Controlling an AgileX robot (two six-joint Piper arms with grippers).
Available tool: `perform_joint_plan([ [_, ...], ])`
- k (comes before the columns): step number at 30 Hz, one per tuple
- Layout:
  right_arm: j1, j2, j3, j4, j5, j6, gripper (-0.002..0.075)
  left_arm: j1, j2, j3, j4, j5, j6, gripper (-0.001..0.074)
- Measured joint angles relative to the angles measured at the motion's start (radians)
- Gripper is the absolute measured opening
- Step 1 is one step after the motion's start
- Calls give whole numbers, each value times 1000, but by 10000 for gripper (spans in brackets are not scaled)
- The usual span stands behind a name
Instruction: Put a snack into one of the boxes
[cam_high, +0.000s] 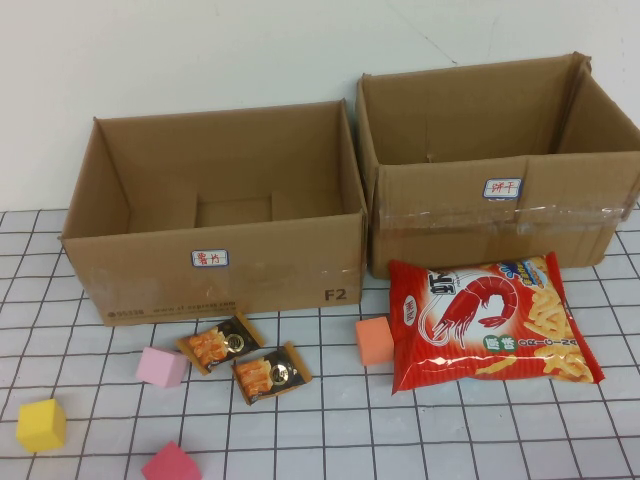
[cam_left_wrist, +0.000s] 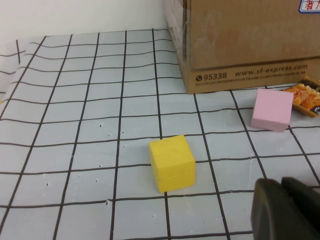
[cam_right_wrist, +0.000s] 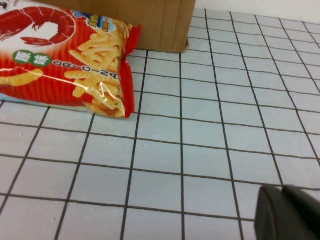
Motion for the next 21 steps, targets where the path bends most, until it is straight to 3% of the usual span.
perform_joint_plan([
  [8, 0, 0, 4, -10, -103, 0, -1, 0, 0, 9, 0, -64, 0, -1],
  [21, 0, 0, 4, -6, -939, 33, -1, 0, 0, 10, -18, -742, -35, -1],
])
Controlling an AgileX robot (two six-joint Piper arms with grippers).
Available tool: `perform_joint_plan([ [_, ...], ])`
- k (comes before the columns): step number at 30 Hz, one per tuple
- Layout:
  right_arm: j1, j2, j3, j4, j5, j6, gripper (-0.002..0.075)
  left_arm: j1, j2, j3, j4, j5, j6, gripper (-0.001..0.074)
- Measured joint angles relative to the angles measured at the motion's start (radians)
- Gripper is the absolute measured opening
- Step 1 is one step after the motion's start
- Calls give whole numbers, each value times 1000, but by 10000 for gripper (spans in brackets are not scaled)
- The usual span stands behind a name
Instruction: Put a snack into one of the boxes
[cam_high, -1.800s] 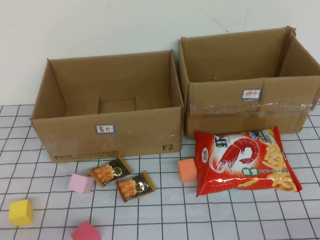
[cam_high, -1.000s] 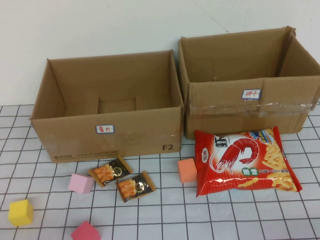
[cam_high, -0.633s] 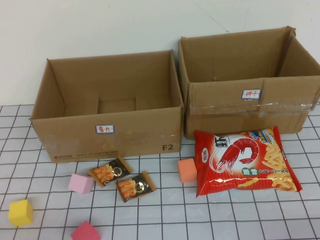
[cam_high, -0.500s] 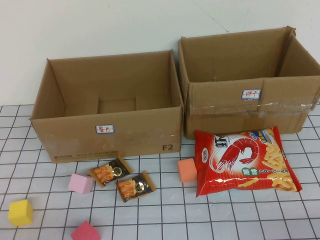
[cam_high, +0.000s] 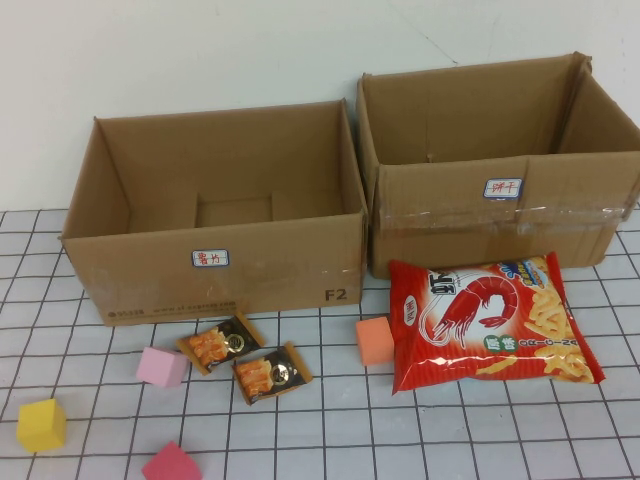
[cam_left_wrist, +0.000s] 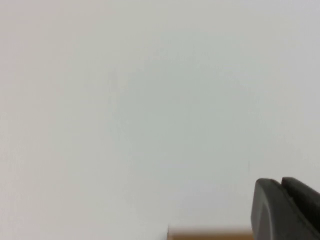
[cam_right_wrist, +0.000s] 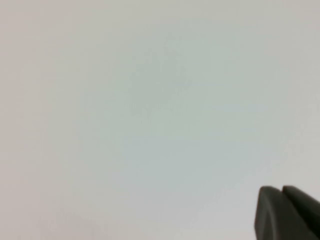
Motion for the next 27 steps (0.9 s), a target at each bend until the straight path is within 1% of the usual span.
perform_joint_plan([
  [3, 0, -1, 0, 20, -60, 5, -1, 0, 0, 0, -23, -85, -4, -1],
  [5, 0, -3, 0, 23, -63, 12, -1, 0, 0, 0, -63, -121, -8, -1],
  [6, 0, -5, -5, 23, -19, 16, -1, 0, 0, -2, -117, -94, -16, -1],
  [9, 0, -5, -73, 26, 184, 17, -1, 0, 0, -74, -169, 147, -6, -1],
  [11, 0, -5, -150, 22, 374, 12, -1, 0, 13, -168, -170, 347, 17, -1],
  [12, 0, -5, -181, 23, 450, 2, -1, 0, 29, -208, -170, 417, 24, -1],
  [16, 0, 40, -298, 19, 753, -27, -1, 0, 181, -391, -164, 735, 29, -1],
  [19, 0, 106, -316, 21, 886, -40, -1, 0, 334, -486, -157, 921, 21, -1],
  [21, 0, 152, -316, 26, 958, -54, -1, 0, 437, -519, -155, 986, 26, -1],
  [24, 0, 233, -316, 62, 1026, -125, -1, 0, 606, -532, -167, 979, 35, -1],
  [27, 0, 314, -316, 128, 1044, -297, -1, 0, 762, -545, -220, 932, 51, -1],
])
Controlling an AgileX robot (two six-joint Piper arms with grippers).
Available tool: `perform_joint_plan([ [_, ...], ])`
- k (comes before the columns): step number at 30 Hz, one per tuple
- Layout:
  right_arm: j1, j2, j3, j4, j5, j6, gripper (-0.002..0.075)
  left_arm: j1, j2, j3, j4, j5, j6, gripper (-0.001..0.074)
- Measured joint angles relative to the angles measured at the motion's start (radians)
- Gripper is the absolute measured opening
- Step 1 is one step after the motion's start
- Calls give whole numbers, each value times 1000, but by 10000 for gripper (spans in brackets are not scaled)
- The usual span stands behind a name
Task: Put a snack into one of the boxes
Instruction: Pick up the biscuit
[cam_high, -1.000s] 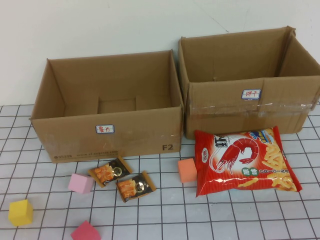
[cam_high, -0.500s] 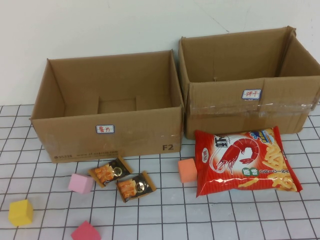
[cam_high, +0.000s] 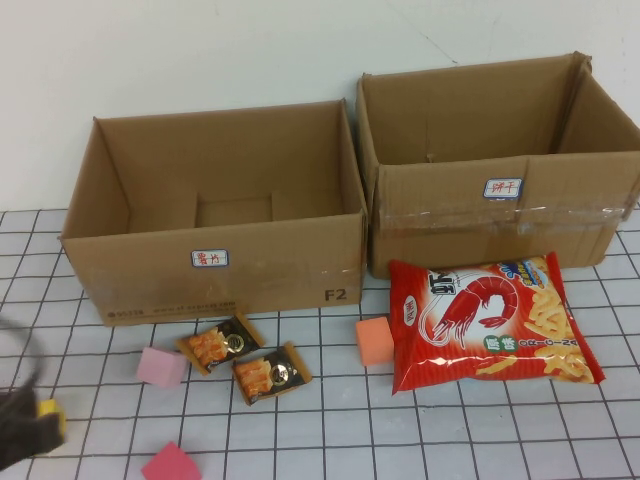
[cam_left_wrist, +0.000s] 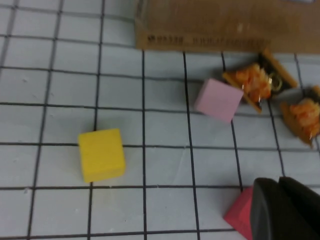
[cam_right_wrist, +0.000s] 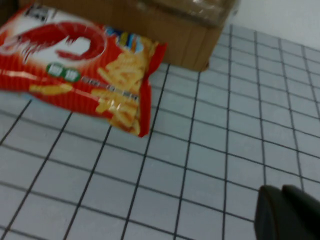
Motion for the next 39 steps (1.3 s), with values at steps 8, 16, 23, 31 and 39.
perform_joint_plan([
  [8, 0, 144, 0, 301, 7, -337, -1, -69, 425, -193, -164, 42, 317, -1],
  [16, 0, 149, 0, 443, 7, -510, -1, -355, 733, -427, 139, 43, 138, 25],
  [23, 0, 149, 0, 463, -2, -525, -1, -482, 937, -551, 319, 43, 104, 478],
  [31, 0, 149, 0, 468, -6, -525, -1, -486, 1118, -662, 353, 37, 76, 594],
  [39, 0, 149, 0, 470, -9, -530, -1, -486, 1188, -680, 335, 29, 68, 453],
])
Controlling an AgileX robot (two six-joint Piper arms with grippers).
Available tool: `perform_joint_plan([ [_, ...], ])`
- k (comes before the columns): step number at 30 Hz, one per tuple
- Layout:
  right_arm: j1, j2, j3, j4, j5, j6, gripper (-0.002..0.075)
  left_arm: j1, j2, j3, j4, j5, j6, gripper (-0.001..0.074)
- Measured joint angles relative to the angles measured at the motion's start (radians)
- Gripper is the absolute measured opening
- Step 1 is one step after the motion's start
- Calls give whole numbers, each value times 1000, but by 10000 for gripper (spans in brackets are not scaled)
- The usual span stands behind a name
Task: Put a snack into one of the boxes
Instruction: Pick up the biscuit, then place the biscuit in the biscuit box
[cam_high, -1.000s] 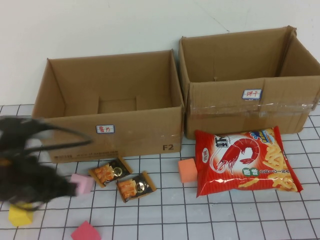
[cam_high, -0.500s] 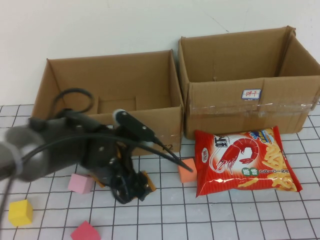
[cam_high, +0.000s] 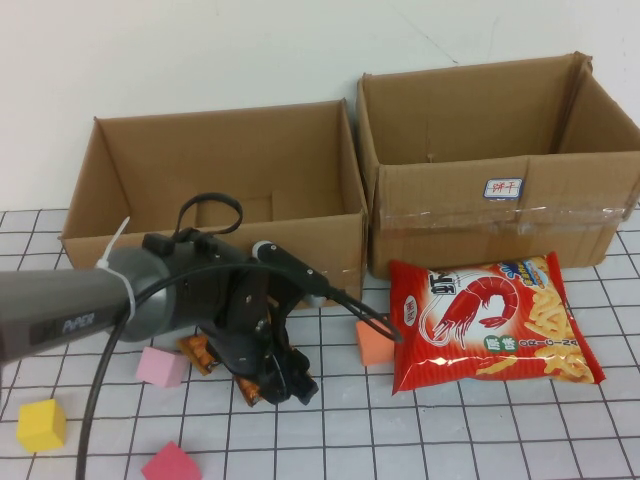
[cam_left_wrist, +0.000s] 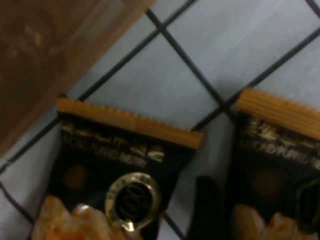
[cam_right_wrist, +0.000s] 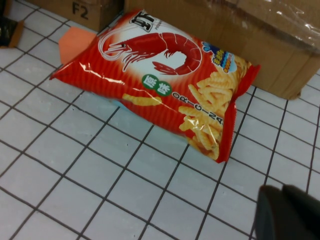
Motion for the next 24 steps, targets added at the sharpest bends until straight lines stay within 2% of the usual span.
perform_joint_plan([
  [6, 0, 0, 0, 0, -2, -4, -1, -1, 2, -4, -31, 13, -4, 272],
  [8, 0, 0, 0, 0, -4, -4, -1, -1, -2, -9, -46, 26, -6, 237],
  [12, 0, 0, 0, 9, -8, -4, -1, -1, -16, -38, -76, 123, -6, 127],
  [15, 0, 0, 0, 11, -8, -8, -1, -1, -29, -103, -110, 287, -1, 125],
  [19, 0, 0, 0, 15, -17, -14, -1, -1, -76, -288, -171, 483, 43, 125],
  [22, 0, 0, 0, 16, -24, -18, -1, -1, -102, -458, -222, 486, 95, 125],
  [24, 0, 0, 0, 16, -26, -18, -1, -1, -107, -556, -255, 395, 121, 125],
])
